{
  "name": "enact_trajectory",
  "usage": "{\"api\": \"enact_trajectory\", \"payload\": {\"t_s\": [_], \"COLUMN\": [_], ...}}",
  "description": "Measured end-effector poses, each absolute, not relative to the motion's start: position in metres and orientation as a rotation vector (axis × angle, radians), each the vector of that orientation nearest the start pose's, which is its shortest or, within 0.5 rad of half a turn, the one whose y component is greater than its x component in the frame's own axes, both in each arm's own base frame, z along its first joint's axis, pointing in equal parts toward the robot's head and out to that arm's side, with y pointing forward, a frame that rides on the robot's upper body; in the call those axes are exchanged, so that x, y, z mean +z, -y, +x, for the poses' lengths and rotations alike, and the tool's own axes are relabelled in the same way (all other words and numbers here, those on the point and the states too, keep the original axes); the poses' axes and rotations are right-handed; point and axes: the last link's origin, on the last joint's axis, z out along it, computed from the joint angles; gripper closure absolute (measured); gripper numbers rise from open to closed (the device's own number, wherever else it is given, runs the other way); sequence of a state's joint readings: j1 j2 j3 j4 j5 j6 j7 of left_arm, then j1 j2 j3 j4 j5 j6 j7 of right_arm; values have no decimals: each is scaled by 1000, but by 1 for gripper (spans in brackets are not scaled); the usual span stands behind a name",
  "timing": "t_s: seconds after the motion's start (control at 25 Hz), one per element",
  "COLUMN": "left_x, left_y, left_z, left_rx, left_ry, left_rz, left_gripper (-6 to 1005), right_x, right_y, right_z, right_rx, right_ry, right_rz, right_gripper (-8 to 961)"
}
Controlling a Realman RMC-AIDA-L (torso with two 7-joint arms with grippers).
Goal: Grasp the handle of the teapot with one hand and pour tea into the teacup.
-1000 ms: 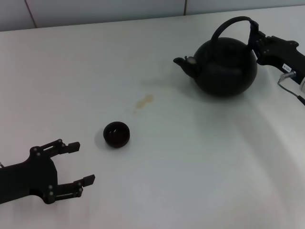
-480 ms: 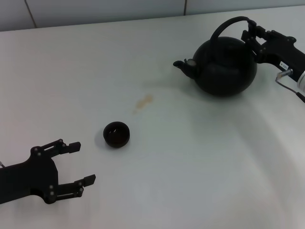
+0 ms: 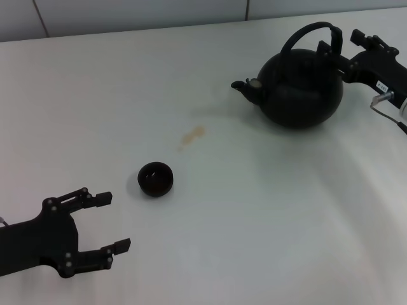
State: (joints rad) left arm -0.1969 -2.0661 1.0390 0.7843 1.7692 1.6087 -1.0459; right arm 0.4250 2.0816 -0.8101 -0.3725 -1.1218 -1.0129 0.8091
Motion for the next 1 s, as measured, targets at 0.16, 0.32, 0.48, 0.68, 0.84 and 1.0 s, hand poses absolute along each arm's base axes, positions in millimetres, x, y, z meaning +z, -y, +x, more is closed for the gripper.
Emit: {"api": "enact_trajectory", "payload": {"t_s": [0.16, 0.32, 0.48, 0.68, 0.84, 1.0], "left_x": [-11, -11, -10, -10, -9, -4], "left_y": [-243, -242, -241, -239, -237, -236], "left_z": [-301, -301, -301, -300, -296, -290], "left_rx": [-648, -650, -653, -666, -707, -776], "left_ry": [267, 267, 266, 254, 236, 164], "left_rz": [-2805, -2806, -2808, -2816, -2821, -2793], "left_gripper": [157, 157, 157, 157, 157, 157], "right_x": [17, 19, 28, 32, 23, 17], "right_y": [-352, -341, -315, -297, -269, -255], "right_z": [334, 334, 334, 331, 309, 297], "right_rx": [725, 754, 853, 932, 1052, 1093], "right_ry": [-654, -604, -508, -458, -301, -202], "right_rz": [-1868, -1878, -1857, -1867, -2066, -2212], "right_gripper": [141, 127, 127, 128, 128, 129]}}
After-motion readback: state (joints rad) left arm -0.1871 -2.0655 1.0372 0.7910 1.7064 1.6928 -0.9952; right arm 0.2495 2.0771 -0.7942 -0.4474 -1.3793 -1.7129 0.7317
